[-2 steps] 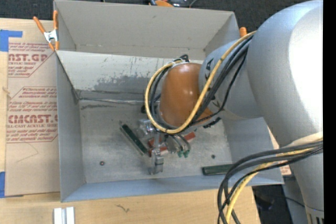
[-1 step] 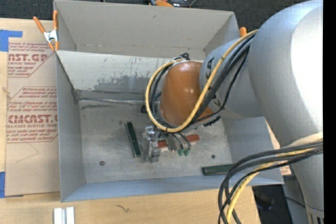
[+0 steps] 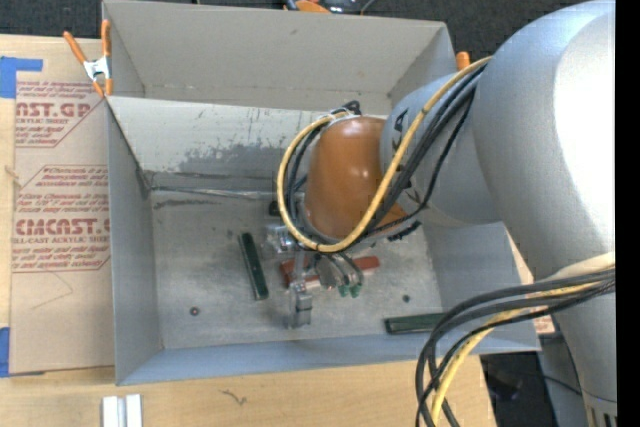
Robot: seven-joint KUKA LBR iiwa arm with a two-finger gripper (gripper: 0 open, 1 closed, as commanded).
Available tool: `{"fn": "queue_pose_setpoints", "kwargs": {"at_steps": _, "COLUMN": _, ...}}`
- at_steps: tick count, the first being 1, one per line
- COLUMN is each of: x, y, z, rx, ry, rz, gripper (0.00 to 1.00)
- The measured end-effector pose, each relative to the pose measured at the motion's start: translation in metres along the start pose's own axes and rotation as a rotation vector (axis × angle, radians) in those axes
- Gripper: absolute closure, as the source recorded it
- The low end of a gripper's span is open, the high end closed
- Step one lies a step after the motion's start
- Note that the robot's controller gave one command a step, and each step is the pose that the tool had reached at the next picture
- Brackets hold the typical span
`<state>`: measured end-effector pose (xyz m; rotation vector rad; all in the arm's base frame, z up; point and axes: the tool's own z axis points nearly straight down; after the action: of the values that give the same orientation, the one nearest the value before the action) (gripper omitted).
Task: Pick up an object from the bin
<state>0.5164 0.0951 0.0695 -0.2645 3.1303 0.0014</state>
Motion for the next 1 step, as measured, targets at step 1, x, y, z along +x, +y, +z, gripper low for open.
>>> {"fn": "queue_pose_setpoints", "kwargs": {"at_steps": 1, "x": 0.0001, "y": -0.0309, "z": -0.0962, "rx": 0.002, "ry": -0.005, "rz": -0.316, "gripper": 0.00}}
